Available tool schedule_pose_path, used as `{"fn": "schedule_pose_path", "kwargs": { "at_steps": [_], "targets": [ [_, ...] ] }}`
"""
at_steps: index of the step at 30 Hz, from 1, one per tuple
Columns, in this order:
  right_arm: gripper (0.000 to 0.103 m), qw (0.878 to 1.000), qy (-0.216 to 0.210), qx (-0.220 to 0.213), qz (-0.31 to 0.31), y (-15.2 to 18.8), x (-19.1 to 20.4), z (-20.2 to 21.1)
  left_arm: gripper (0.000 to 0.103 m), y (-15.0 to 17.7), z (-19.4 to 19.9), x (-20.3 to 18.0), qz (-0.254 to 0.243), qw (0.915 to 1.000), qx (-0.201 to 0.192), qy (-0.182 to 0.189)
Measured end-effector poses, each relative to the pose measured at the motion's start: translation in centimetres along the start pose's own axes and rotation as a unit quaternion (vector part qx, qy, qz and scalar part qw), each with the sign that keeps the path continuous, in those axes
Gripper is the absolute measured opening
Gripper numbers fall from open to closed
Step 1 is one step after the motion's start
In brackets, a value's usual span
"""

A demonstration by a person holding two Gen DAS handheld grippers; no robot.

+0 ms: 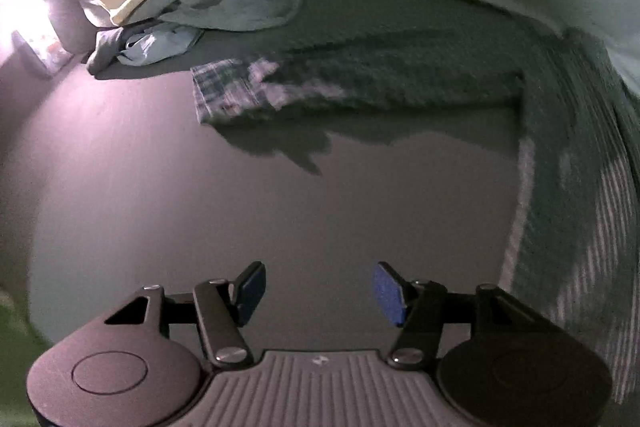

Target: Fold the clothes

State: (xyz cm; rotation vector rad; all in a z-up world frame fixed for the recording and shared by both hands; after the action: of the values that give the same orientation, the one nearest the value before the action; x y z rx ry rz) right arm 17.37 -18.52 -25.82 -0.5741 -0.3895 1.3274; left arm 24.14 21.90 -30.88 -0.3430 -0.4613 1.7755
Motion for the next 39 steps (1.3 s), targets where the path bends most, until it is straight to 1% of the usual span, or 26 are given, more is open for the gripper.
{"fn": "schedule_pose_path", "kwargs": {
  "at_steps": [2,3,5,7,8,9,11,13,14,15,18,22,23,25,27,28,30,31,32,34,36,37,39],
  "targets": [
    [0.103,1.0,-0.012,-0.017,-0.006,-0.5,3.7,-0.5,0.062,-2.4,-1.3,1.6,-0.006,0.9998,-0.019,-0.001],
    [0.103,1.0,-0.016,-0.023,-0.004,-0.7,5.4,-0.9,0.064,-3.3,-1.9,2.3,-0.003,0.9996,-0.027,-0.002],
    [0.103,0.999,-0.019,-0.031,0.006,-0.7,8.6,-1.8,0.068,-5.0,-3.6,3.9,0.024,0.9991,-0.035,0.008],
    [0.103,1.0,-0.01,-0.027,0.0,-0.2,10.5,-2.6,0.069,-6.2,-5.3,4.9,0.049,0.9982,-0.032,0.014],
    [0.103,1.0,-0.008,-0.019,-0.011,0.3,11.1,-3.0,0.069,-6.7,-6.0,5.2,0.05,0.9981,-0.031,0.016],
    [0.103,1.0,-0.009,-0.019,-0.021,0.8,11.5,-3.2,0.069,-7.2,-6.6,5.3,0.045,0.9983,-0.032,0.017],
    [0.103,0.999,-0.01,-0.036,-0.021,1.5,12.0,-2.9,0.069,-7.8,-7.5,5.2,0.022,0.9991,-0.033,0.017],
    [0.103,0.999,-0.015,-0.036,-0.018,1.8,12.1,-2.6,0.074,-8.2,-8.1,5.0,0.016,0.999,-0.034,0.024],
    [0.103,0.999,-0.017,-0.035,-0.021,1.9,11.9,-2.6,0.079,-8.3,-8.4,4.8,0.02,0.9987,-0.037,0.029],
    [0.103,0.999,-0.017,-0.035,-0.024,1.9,11.8,-2.6,0.083,-8.5,-8.6,4.8,0.026,0.9982,-0.042,0.034],
    [0.103,0.999,-0.009,-0.039,-0.023,2.0,12.0,-2.5,0.086,-9.4,-9.3,4.3,0.04,0.9971,-0.055,0.035],
    [0.103,0.999,-0.009,-0.04,-0.02,2.1,11.9,-2.6,0.086,-10.4,-9.8,4.4,0.067,0.995,-0.061,0.04],
    [0.103,0.999,-0.01,-0.04,-0.018,2.2,11.9,-2.6,0.083,-10.5,-9.9,4.5,0.073,0.9948,-0.062,0.034],
    [0.103,0.999,-0.013,-0.039,-0.014,2.3,11.9,-2.6,0.075,-10.6,-10.0,4.7,0.079,0.9945,-0.067,0.017],
    [0.103,0.999,-0.013,-0.041,-0.013,2.2,11.9,-2.5,0.057,-10.6,-9.9,5.0,0.077,0.9941,-0.076,-0.004],
    [0.103,0.999,-0.011,-0.045,-0.015,2.3,12.0,-2.5,0.052,-10.6,-9.9,5.0,0.073,0.994,-0.081,-0.011],
    [0.103,0.998,-0.003,-0.052,-0.023,2.7,12.0,-2.0,0.027,-10.7,-9.7,5.2,0.066,0.9936,-0.09,-0.021],
    [0.103,0.998,0.001,-0.054,-0.028,2.9,12.0,-1.9,0.019,-11.0,-9.6,5.4,0.064,0.9934,-0.094,-0.019],
    [0.103,0.998,0.003,-0.056,-0.031,3.1,12.0,-1.7,0.008,-11.3,-9.4,5.5,0.063,0.9932,-0.097,-0.01],
    [0.103,0.998,0.001,-0.058,-0.032,3.6,12.0,-1.3,0.006,-12.5,-8.1,5.6,0.076,0.9904,-0.115,0.013],
    [0.103,0.998,-0.008,-0.056,-0.022,3.9,11.9,-1.1,0.004,-14.2,-6.0,5.2,0.092,0.9849,-0.142,0.037],
    [0.103,0.998,-0.012,-0.051,-0.02,4.0,11.8,-1.0,0.004,-15.5,-4.5,4.2,0.099,0.9808,-0.16,0.051],
    [0.103,0.999,-0.016,-0.04,-0.022,4.2,11.3,-0.8,0.004,-17.8,-1.3,0.2,0.074,0.9723,-0.201,0.094]
  ]
}}
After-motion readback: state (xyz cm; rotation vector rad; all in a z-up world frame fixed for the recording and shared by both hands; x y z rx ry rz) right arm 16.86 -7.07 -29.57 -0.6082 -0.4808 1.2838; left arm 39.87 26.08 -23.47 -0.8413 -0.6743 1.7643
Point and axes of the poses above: each gripper's, at about its wrist camera, not at the fingertips, and z roughly against the way its jaws point, x to its left, y to its underside, the point moved 10 cm from there along -z, roughly the way its jaws point, and after that the axes turned 3 degrees about -y, right-handed, at the moved point
